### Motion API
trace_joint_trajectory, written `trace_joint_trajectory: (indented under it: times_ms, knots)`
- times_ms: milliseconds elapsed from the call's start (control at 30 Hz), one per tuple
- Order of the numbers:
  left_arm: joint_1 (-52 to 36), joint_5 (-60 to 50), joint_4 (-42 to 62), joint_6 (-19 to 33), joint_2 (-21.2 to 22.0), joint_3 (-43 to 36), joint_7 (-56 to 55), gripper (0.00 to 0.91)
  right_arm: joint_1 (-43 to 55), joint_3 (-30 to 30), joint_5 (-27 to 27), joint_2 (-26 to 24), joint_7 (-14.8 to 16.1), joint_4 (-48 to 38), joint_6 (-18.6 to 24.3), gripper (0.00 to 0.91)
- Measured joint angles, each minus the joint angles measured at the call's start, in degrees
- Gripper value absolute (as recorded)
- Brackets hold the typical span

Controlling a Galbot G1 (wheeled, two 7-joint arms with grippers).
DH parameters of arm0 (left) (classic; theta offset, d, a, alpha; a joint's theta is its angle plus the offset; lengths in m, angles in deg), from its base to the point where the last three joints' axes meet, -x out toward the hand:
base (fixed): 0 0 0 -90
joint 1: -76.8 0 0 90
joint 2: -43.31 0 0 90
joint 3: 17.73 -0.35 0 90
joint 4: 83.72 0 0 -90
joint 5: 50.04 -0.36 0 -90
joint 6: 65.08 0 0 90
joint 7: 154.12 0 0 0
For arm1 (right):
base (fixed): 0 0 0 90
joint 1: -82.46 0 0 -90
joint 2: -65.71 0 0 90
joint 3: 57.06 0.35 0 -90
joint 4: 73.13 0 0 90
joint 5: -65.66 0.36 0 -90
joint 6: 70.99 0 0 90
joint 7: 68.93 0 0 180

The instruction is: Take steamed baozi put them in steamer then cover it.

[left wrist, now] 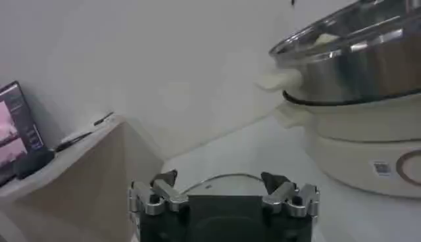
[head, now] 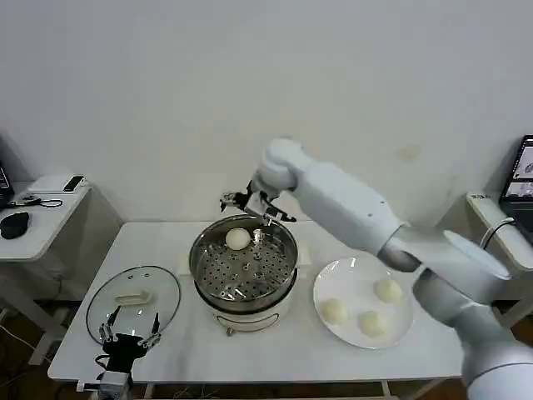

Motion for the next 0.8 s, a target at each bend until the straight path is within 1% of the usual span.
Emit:
trace_joint_trajectory:
  times_ms: [233,500,700,800]
  knots:
    - [-0.30,1.09,-0.78,-0.11,-0.58,-0.08,0.02,0.907,2.27,0.16,12.41,-7.97,0.04,5.90,-13.82,0.907]
    - [-0.61,1.89,-1.51,-0.45,-1.22,-0.54,0.37,0.907,2.59,-0.93,23.76,-17.10,2.17,10.82,-29.20,0.907]
    - [-0.09,2.52,-2.38,-0.55,-1.39,-0.51,0.39,0.907,0.82,-2.00,28.46,-23.07,3.10,13.45,-38.05,0.907]
    - [0.09,2.73,-2.69,-0.55,-1.41,-0.65,0.28,0.907,-0.46,-2.49,29.72,-25.41,3.29,14.32,-41.10,0.907]
